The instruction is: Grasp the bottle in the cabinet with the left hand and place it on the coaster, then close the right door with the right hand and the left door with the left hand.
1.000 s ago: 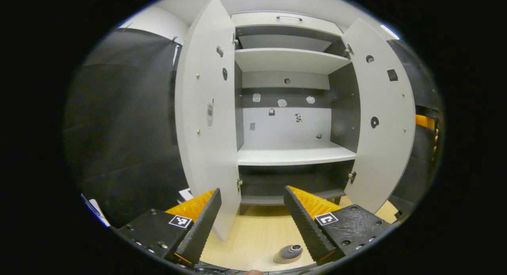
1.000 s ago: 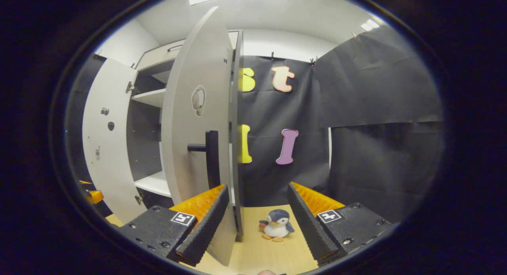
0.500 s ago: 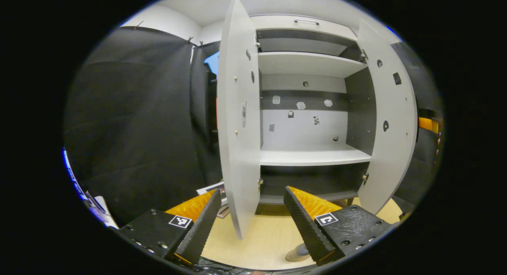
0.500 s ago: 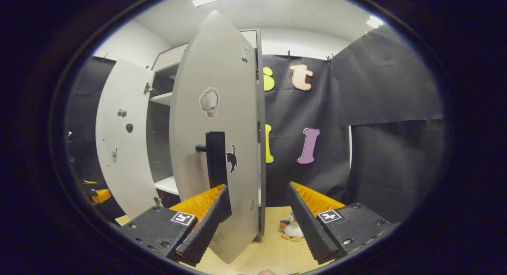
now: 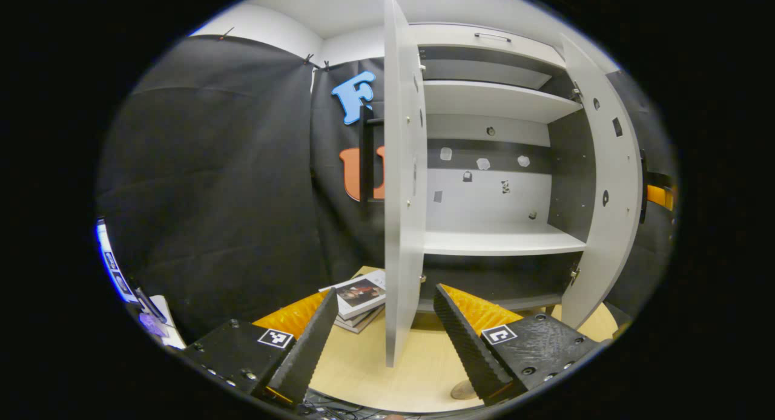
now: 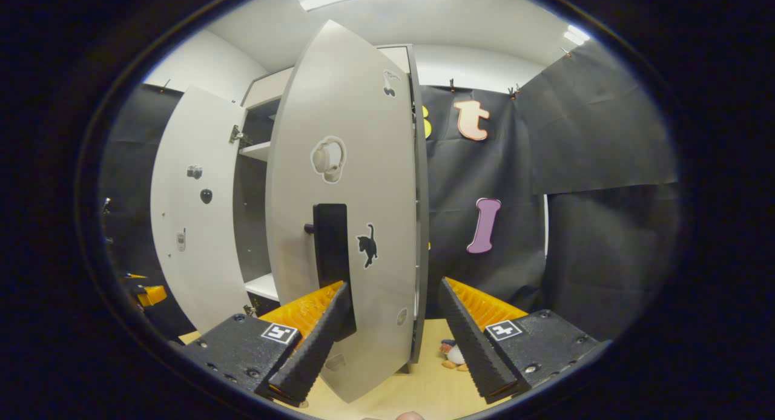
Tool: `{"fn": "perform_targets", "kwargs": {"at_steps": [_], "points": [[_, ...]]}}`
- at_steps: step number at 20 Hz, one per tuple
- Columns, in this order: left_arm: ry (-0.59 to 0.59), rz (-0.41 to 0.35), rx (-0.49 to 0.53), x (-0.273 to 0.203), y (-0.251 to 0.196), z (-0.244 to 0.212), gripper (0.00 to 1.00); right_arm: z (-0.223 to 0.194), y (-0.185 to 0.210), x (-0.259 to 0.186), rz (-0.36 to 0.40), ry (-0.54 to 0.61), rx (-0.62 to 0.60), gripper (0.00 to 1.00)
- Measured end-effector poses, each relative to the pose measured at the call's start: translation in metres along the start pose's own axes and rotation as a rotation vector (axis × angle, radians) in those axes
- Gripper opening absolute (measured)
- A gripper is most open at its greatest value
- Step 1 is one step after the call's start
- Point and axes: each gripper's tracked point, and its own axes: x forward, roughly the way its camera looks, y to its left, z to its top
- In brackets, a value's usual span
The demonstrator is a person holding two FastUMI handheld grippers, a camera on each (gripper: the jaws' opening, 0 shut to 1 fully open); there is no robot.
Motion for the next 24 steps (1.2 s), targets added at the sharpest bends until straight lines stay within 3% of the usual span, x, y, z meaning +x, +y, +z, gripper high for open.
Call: {"fn": "perform_targets", "kwargs": {"at_steps": [5, 8, 10, 11, 12, 14, 17, 21, 22, 23, 24], "points": [[-0.022, 0.038, -0.027, 0.006, 0.030, 0.012, 0.98, 0.002, 0.030, 0.011, 0.047, -0.009, -0.006, 0.98], [-0.035, 0.054, -0.099, 0.015, 0.048, 0.019, 0.99, 0.004, 0.057, 0.016, 0.111, -0.024, -0.011, 0.94], [-0.043, 0.066, -0.142, 0.020, 0.061, 0.025, 1.00, 0.007, 0.066, 0.019, 0.120, -0.036, -0.025, 0.98], [-0.053, 0.071, -0.158, 0.023, 0.067, 0.032, 0.96, 0.011, 0.070, 0.019, 0.123, -0.047, -0.029, 0.94], [-0.061, 0.069, -0.167, 0.026, 0.072, 0.039, 1.00, 0.012, 0.073, 0.019, 0.125, -0.053, -0.030, 0.98], [-0.086, 0.060, -0.175, 0.035, 0.081, 0.051, 0.96, 0.013, 0.074, 0.019, 0.124, -0.055, -0.027, 0.98], [-0.109, 0.054, -0.174, 0.049, 0.090, 0.071, 0.98, 0.011, 0.071, 0.017, 0.103, -0.048, -0.030, 0.98], [-0.132, 0.026, -0.117, 0.066, 0.092, 0.099, 1.00, 0.009, 0.066, 0.010, 0.067, -0.053, -0.049, 0.98], [-0.126, 0.008, -0.102, 0.071, 0.088, 0.103, 1.00, 0.009, 0.064, 0.009, 0.058, -0.054, -0.051, 0.94], [-0.124, 0.002, -0.085, 0.074, 0.086, 0.105, 1.00, 0.009, 0.061, 0.009, 0.050, -0.053, -0.051, 0.98], [-0.128, 0.005, -0.071, 0.077, 0.087, 0.111, 0.92, 0.008, 0.060, 0.007, 0.045, -0.051, -0.049, 0.98]]}}
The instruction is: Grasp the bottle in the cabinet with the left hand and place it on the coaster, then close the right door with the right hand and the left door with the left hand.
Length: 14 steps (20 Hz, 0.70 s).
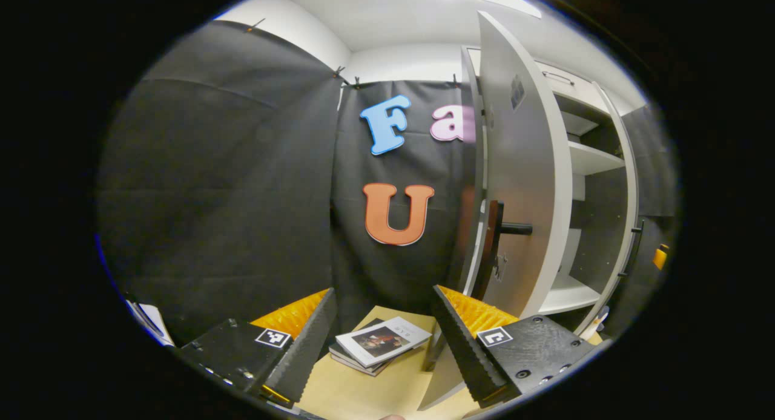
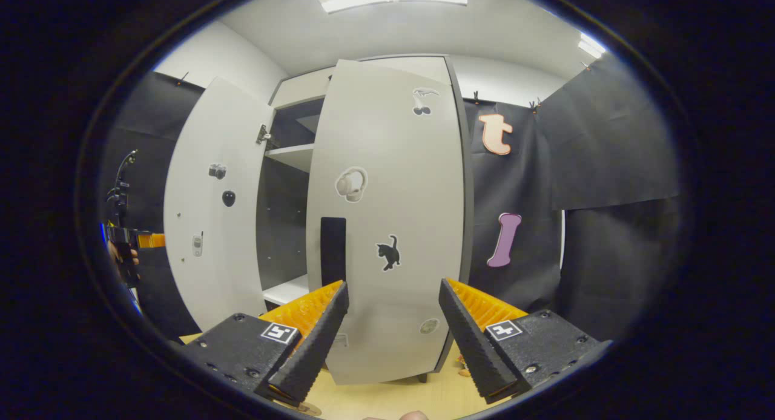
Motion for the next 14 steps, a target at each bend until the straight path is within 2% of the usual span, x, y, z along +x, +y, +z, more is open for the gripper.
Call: {"fn": "perform_targets", "kwargs": {"at_steps": [3, 4, 5, 6, 7, 8, 12, 14], "points": [[-0.015, -0.033, -0.007, 0.003, -0.012, 0.010, 1.00, 0.000, -0.006, -0.004, -0.013, 0.001, 0.002, 0.98], [-0.017, -0.033, -0.004, 0.003, -0.011, 0.011, 1.00, 0.000, -0.009, -0.005, -0.019, 0.000, 0.000, 0.94], [-0.014, -0.037, -0.006, 0.002, -0.011, 0.009, 0.92, 0.000, -0.011, -0.007, -0.021, 0.000, 0.000, 0.98], [-0.010, -0.041, -0.016, 0.002, -0.012, 0.008, 0.91, -0.001, -0.012, -0.008, -0.024, 0.002, 0.002, 0.98], [-0.002, -0.046, -0.024, 0.002, -0.012, 0.008, 0.92, -0.001, -0.015, -0.008, -0.025, 0.005, 0.005, 0.98], [0.007, -0.055, -0.030, 0.001, -0.014, 0.007, 1.00, -0.002, -0.015, -0.007, -0.022, 0.008, 0.010, 0.98], [0.022, -0.054, 0.008, 0.001, -0.022, 0.007, 1.00, -0.003, -0.017, -0.008, -0.008, 0.011, 0.011, 0.98], [0.021, -0.063, 0.038, -0.003, -0.027, 0.008, 1.00, -0.002, -0.019, -0.009, -0.007, 0.009, 0.005, 0.94]]}}
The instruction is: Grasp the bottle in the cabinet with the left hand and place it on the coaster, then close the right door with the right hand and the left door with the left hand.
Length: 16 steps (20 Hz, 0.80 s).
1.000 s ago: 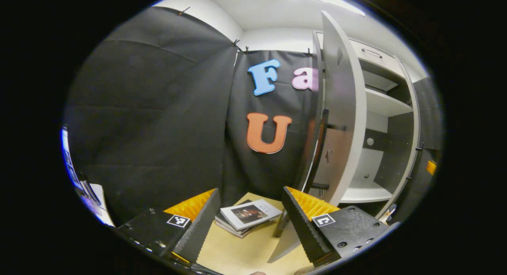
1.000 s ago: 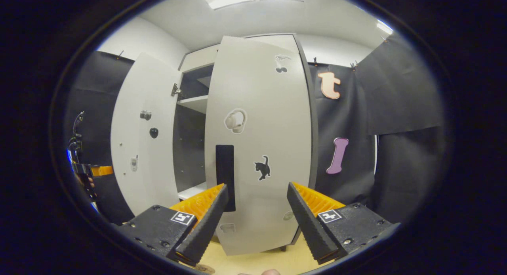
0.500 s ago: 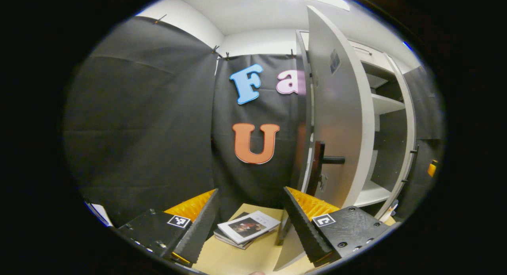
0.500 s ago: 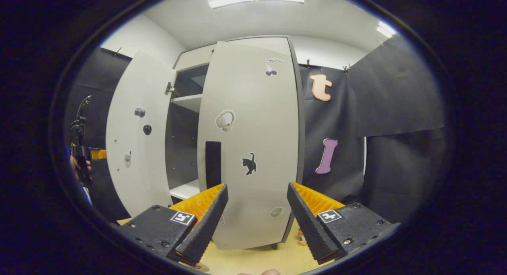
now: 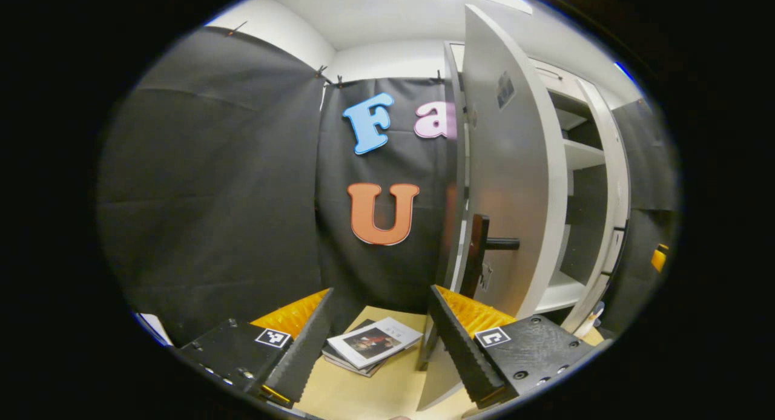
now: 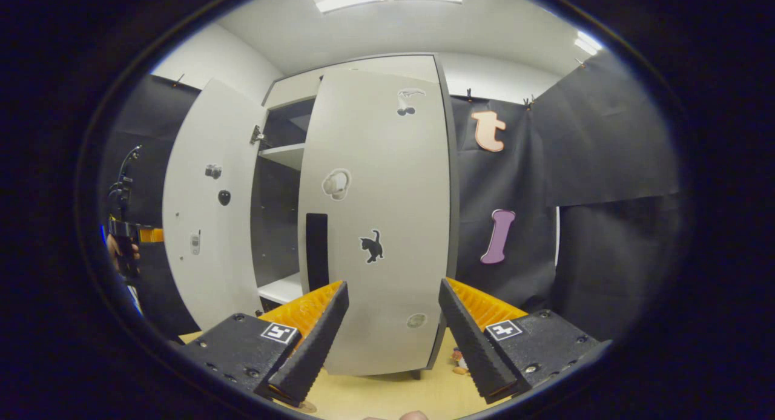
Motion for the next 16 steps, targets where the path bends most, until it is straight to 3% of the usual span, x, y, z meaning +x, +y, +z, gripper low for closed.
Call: {"fn": "perform_targets", "kwargs": {"at_steps": [2, 6, 7, 14, 16], "points": [[0.008, -0.017, 0.001, -0.003, -0.006, 0.000, 1.00, -0.001, -0.002, -0.001, 0.001, 0.001, 0.004, 0.98], [0.018, -0.085, -0.028, -0.011, -0.036, -0.004, 1.00, -0.003, -0.005, -0.003, 0.005, 0.004, 0.014, 0.98], [0.016, -0.105, -0.032, -0.011, -0.044, -0.003, 1.00, -0.003, -0.007, -0.003, 0.002, 0.007, 0.011, 0.94], [0.006, -0.230, -0.087, -0.009, -0.096, -0.006, 1.00, -0.007, -0.023, -0.008, -0.035, 0.015, -0.005, 0.98], [0.010, -0.255, -0.106, -0.008, -0.108, -0.008, 0.93, -0.006, -0.030, -0.010, -0.046, 0.015, -0.004, 0.98]]}}
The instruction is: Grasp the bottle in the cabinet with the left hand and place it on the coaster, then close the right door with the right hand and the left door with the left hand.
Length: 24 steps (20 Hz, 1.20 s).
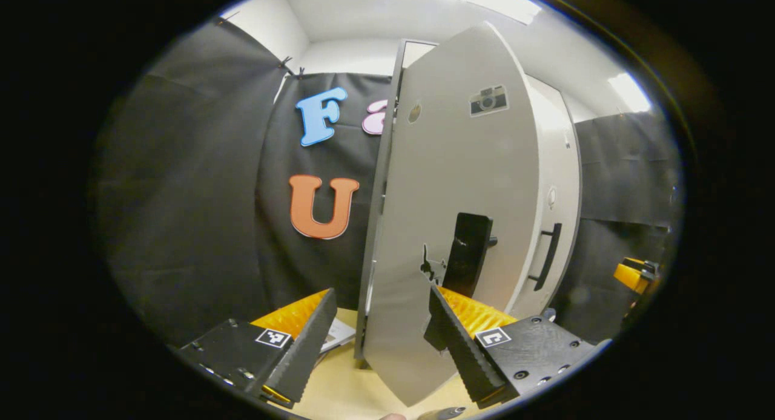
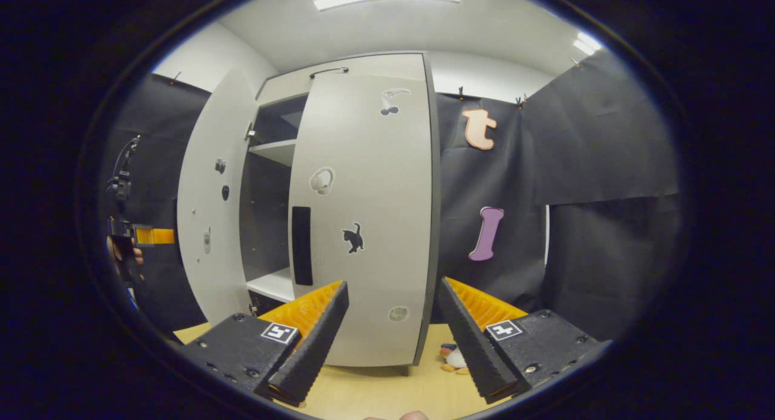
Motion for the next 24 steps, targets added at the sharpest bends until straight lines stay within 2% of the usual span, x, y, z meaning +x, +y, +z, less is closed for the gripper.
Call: {"fn": "perform_targets", "kwargs": {"at_steps": [1, 2, 3, 6, 7, 9, 10, 12, 13, 14, 15, 16, 18, 22, 23, 24], "points": [[0.000, -0.010, -0.002, 0.001, -0.004, -0.001, 0.89, 0.001, -0.003, 0.000, -0.009, -0.002, 0.002, 0.98], [-0.001, -0.016, -0.003, 0.004, -0.008, -0.001, 0.92, 0.001, -0.005, 0.000, -0.016, -0.002, 0.006, 0.94], [-0.003, -0.021, -0.009, 0.008, -0.012, -0.002, 0.95, -0.001, -0.008, 0.001, -0.028, 0.005, 0.008, 0.98], [0.001, -0.064, -0.045, 0.016, -0.030, -0.002, 0.95, -0.001, -0.011, -0.002, -0.034, 0.007, 0.015, 0.98], [0.005, -0.086, -0.053, 0.018, -0.038, -0.002, 0.96, 0.000, -0.013, -0.003, -0.040, 0.005, 0.013, 0.94], [0.001, -0.106, -0.046, 0.021, -0.047, 0.001, 0.99, 0.001, -0.016, -0.006, -0.047, -0.001, 0.016, 0.98], [-0.003, -0.105, -0.032, 0.023, -0.050, 0.002, 1.00, 0.000, -0.018, -0.006, -0.053, -0.002, 0.019, 0.94], [-0.004, -0.093, -0.006, 0.025, -0.052, 0.004, 0.98, 0.002, -0.023, -0.008, -0.070, -0.005, 0.032, 0.94], [-0.009, -0.093, 0.000, 0.025, -0.055, 0.007, 0.97, 0.004, -0.026, -0.009, -0.076, -0.011, 0.041, 0.98], [-0.017, -0.095, 0.005, 0.024, -0.058, 0.009, 0.96, 0.006, -0.028, -0.009, -0.082, -0.019, 0.049, 0.94], [-0.027, -0.095, 0.010, 0.022, -0.059, 0.013, 0.92, 0.010, -0.031, -0.010, -0.090, -0.028, 0.055, 0.94], [-0.040, -0.095, 0.018, 0.021, -0.061, 0.018, 0.92, 0.014, -0.034, -0.011, -0.096, -0.039, 0.060, 0.98], [-0.065, -0.088, 0.033, 0.017, -0.067, 0.031, 1.00, 0.024, -0.038, -0.012, -0.105, -0.065, 0.071, 0.94], [-0.142, -0.060, 0.049, 0.006, -0.074, 0.061, 1.00, 0.039, -0.040, -0.015, -0.113, -0.111, 0.099, 0.98], [-0.166, -0.043, 0.051, 0.002, -0.074, 0.070, 0.96, 0.043, -0.040, -0.016, -0.112, -0.117, 0.100, 0.98], [-0.190, -0.026, 0.047, -0.002, -0.073, 0.079, 1.00, 0.047, -0.040, -0.016, -0.113, -0.120, 0.101, 0.98]]}}
